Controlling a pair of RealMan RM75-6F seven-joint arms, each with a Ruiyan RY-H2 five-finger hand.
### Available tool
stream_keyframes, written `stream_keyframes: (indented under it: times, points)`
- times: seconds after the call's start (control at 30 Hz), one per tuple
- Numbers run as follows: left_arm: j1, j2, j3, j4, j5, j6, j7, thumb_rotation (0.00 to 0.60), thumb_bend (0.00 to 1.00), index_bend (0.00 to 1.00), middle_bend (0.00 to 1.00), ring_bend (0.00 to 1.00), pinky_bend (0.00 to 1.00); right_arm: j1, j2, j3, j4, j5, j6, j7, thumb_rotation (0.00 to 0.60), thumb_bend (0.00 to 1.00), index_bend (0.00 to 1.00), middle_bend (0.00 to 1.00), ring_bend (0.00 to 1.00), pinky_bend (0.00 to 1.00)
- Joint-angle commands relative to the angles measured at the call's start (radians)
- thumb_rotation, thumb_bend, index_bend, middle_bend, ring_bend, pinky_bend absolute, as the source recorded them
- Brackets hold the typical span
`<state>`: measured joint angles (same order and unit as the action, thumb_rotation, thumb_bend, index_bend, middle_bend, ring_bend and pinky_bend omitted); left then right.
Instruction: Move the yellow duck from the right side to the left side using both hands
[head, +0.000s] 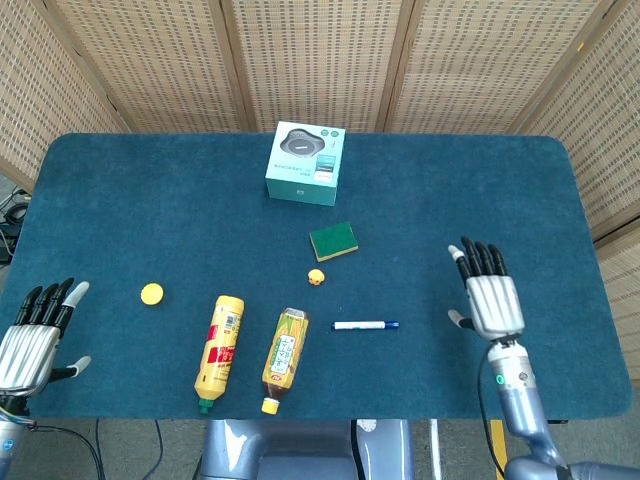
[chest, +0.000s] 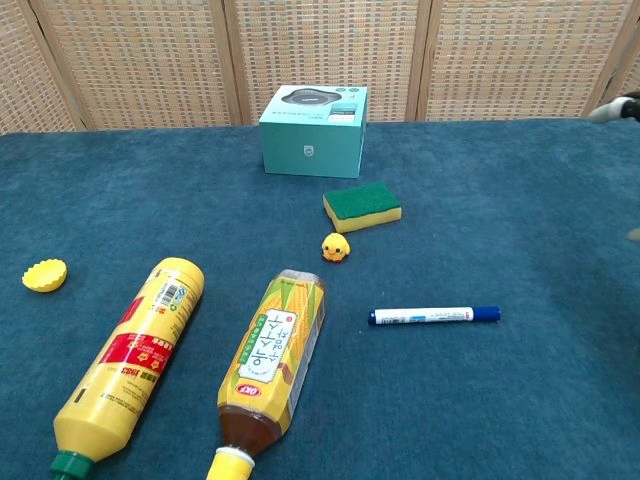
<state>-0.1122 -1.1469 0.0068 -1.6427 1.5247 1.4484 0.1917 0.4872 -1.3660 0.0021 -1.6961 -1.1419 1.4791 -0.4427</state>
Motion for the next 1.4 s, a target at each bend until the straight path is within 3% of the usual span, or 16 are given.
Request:
stream_keyframes:
  times: [0.03,0.3,0.47,0.57,0.8,0.93,1.17,1.4]
  points:
    - [0.0,-0.002,0.002,-0.001,0.005,0.001,0.002,0.6,0.11,0.0,0.0,0.0,0.0,-0.069,0.014,-0.052,0.06,-0.065,0.044,0.063,0.6,0.06,0.06,0.0,0.0,0.0]
    - [-0.005,-0.009,0.006,-0.005,0.025,-0.003,0.005,0.6,0.11,0.0,0.0,0.0,0.0,-0.183,0.018,-0.088,0.18,-0.14,0.099,0.22,0.6,0.06,0.06,0.0,0.0,0.0]
    - [-0.039,0.009,-0.006,-0.022,0.046,-0.03,-0.028,0.6,0.11,0.0,0.0,0.0,0.0,-0.207,0.037,-0.061,0.205,-0.146,0.084,0.288,0.6,0.06,0.06,0.0,0.0,0.0]
    - [-0.083,0.048,-0.039,-0.051,0.029,-0.075,-0.035,0.6,0.11,0.0,0.0,0.0,0.0,-0.214,0.043,-0.046,0.212,-0.154,0.072,0.306,0.6,0.06,0.07,0.0,0.0,0.0]
    - [-0.24,0.127,-0.137,-0.107,-0.039,-0.259,-0.089,0.6,0.12,0.0,0.0,0.0,0.0,-0.225,0.047,-0.01,0.231,-0.144,0.022,0.333,0.6,0.06,0.08,0.0,0.0,0.0]
    - [-0.333,0.129,-0.18,-0.107,-0.077,-0.372,-0.087,0.6,0.13,0.02,0.0,0.0,0.0,-0.23,0.05,0.002,0.236,-0.141,0.005,0.344,0.6,0.06,0.08,0.0,0.0,0.0]
    - [-0.522,0.062,-0.257,-0.068,-0.212,-0.591,-0.058,0.6,0.19,0.12,0.0,0.0,0.0,-0.238,0.05,0.033,0.254,-0.126,-0.034,0.364,0.6,0.06,0.09,0.0,0.0,0.0]
    - [-0.674,-0.014,-0.293,-0.004,-0.32,-0.717,0.035,0.6,0.19,0.2,0.0,0.0,0.0,-0.243,0.054,0.063,0.276,-0.095,-0.077,0.388,0.6,0.06,0.09,0.0,0.0,0.0]
